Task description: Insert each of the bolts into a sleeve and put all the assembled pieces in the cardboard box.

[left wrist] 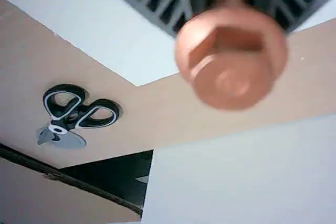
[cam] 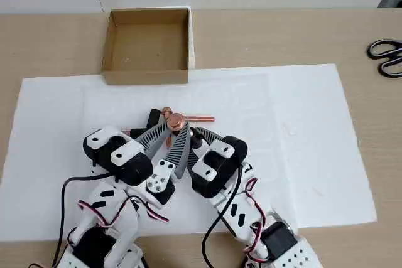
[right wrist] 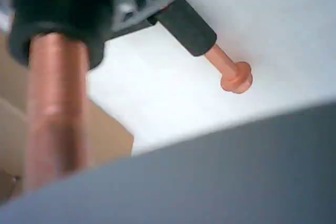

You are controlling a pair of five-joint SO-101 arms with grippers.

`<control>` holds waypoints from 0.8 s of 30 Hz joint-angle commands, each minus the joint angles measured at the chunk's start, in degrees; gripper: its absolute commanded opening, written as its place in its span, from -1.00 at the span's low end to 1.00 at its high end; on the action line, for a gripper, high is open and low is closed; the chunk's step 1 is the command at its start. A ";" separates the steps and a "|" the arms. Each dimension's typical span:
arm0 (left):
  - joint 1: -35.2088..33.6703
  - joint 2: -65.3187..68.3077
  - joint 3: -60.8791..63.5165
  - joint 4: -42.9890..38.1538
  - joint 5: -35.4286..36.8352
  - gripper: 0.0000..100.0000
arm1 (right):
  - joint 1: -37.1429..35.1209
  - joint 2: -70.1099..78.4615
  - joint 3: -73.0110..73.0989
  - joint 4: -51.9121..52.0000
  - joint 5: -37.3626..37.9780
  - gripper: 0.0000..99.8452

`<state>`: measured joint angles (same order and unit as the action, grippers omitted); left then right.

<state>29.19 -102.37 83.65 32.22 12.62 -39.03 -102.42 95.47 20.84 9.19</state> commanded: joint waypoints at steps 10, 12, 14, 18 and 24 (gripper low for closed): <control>-0.09 0.44 -5.41 1.23 -0.26 -0.99 | 0.31 -1.19 -4.57 -11.03 8.70 -0.99; 0.09 0.44 -5.41 2.37 -0.26 -0.99 | 0.31 -1.19 -4.57 -11.12 8.70 -0.99; 0.09 0.44 -5.41 2.64 -0.26 -0.99 | 0.31 -1.19 -4.57 -12.53 8.70 -0.99; 1.41 0.44 -5.76 2.46 -0.26 -0.99 | 0.31 -1.19 -4.57 -16.84 8.70 -0.99; 1.76 1.14 -5.49 7.03 -1.32 -0.91 | 0.31 -1.19 -2.99 -16.66 8.70 -0.99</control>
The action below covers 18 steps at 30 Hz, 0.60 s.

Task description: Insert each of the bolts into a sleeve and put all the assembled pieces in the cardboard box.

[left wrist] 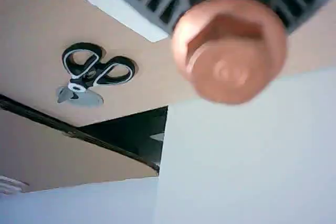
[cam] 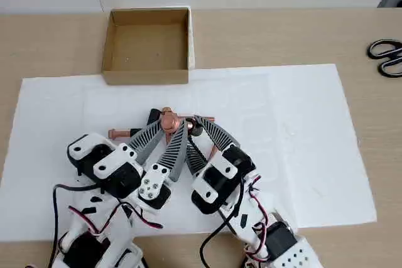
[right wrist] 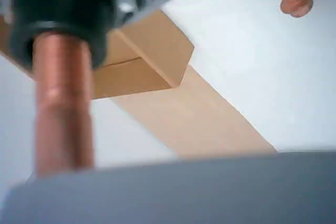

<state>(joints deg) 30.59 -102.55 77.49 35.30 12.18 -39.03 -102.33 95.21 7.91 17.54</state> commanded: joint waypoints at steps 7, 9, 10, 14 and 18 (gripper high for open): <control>0.18 9.67 -5.05 8.26 -1.67 -0.56 | 0.31 -1.27 -2.46 -3.38 0.35 -0.99; 0.18 11.96 -6.90 8.26 -1.67 -0.58 | 0.31 -1.27 -2.37 -3.38 0.35 -0.99; 0.18 12.75 -7.60 8.26 -1.58 -0.58 | 0.31 -1.27 -2.37 -3.38 0.35 -0.99; 0.18 13.89 -9.36 8.26 -1.58 -0.58 | 0.31 -1.27 -2.37 -3.30 0.35 -0.99; -0.09 13.80 -9.63 8.26 -1.67 -0.58 | 0.31 -1.27 -2.37 -3.30 0.35 -0.99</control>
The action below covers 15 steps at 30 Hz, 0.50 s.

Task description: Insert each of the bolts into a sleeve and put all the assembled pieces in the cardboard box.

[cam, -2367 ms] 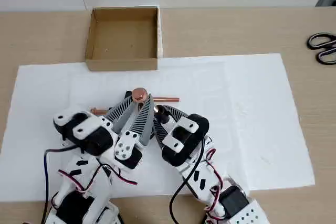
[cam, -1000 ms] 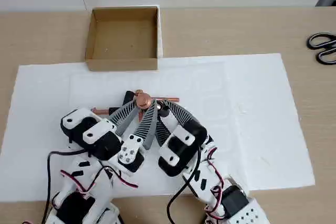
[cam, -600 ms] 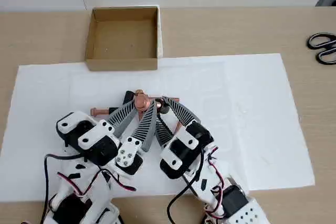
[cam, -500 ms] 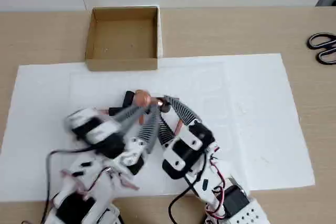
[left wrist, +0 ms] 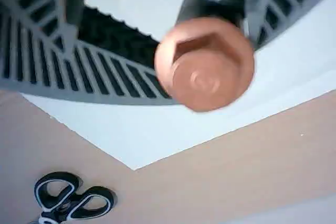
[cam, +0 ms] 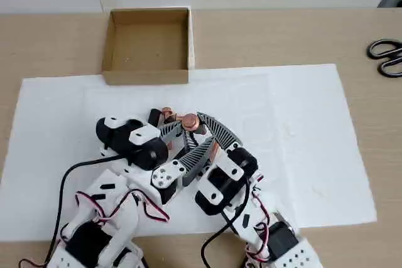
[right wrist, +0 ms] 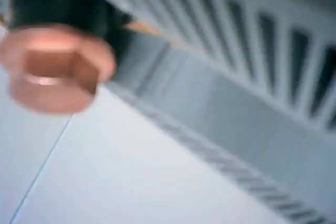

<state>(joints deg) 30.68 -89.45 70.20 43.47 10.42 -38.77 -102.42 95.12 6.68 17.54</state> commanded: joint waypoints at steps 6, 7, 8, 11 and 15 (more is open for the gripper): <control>-6.24 0.88 -6.55 -4.22 0.00 -0.58 | 0.04 -1.19 -2.20 0.04 0.35 -0.99; -6.68 0.88 -7.52 -4.22 0.00 -0.58 | 0.04 -1.19 -2.20 1.10 0.35 -0.99; -6.86 0.88 -8.31 -4.13 0.00 -0.58 | 0.04 -1.19 -2.20 1.89 0.35 -0.99; -6.77 0.88 -10.24 -4.31 0.00 -0.58 | 0.04 -1.19 -2.20 2.33 0.35 -0.99; -6.77 0.97 -14.29 -4.31 0.00 -0.58 | 0.04 -1.19 -2.20 2.42 0.35 -0.99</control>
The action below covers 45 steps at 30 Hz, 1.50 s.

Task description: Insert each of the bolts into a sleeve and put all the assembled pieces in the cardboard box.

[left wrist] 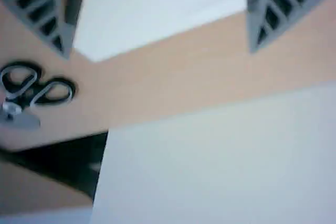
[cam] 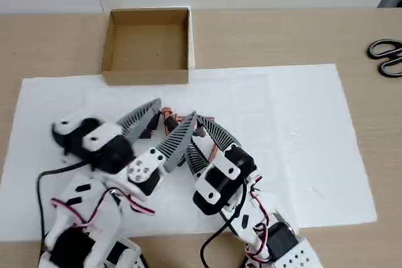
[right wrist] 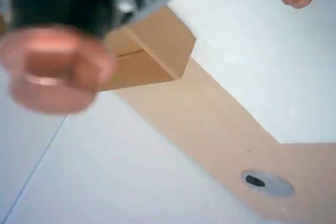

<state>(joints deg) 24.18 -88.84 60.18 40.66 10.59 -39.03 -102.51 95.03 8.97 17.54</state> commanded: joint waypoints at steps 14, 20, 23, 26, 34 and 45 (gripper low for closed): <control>-5.27 0.00 -6.73 -2.46 -0.35 -0.97 | 0.57 -1.01 0.44 3.74 0.44 -0.99; -20.66 -0.09 1.71 -11.69 -0.26 -0.99 | 1.10 -1.01 -4.84 14.37 -3.16 -0.99; -23.82 -2.11 6.11 -13.01 -0.26 -0.99 | 3.74 -0.57 -7.47 15.43 -6.77 -0.99; -23.82 -8.26 11.03 -13.01 -0.26 -0.99 | 7.34 -0.48 -8.18 17.10 -7.56 -0.99; -24.26 -15.03 20.62 -12.84 -1.85 -0.99 | 13.23 -0.48 -14.51 21.67 -7.56 -0.99; -32.44 -15.38 22.46 -12.75 -1.58 -0.99 | 19.65 -0.31 -21.19 27.91 -18.90 -0.99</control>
<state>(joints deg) -6.51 -103.52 82.86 28.79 8.84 -20.31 -102.59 77.63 36.84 0.13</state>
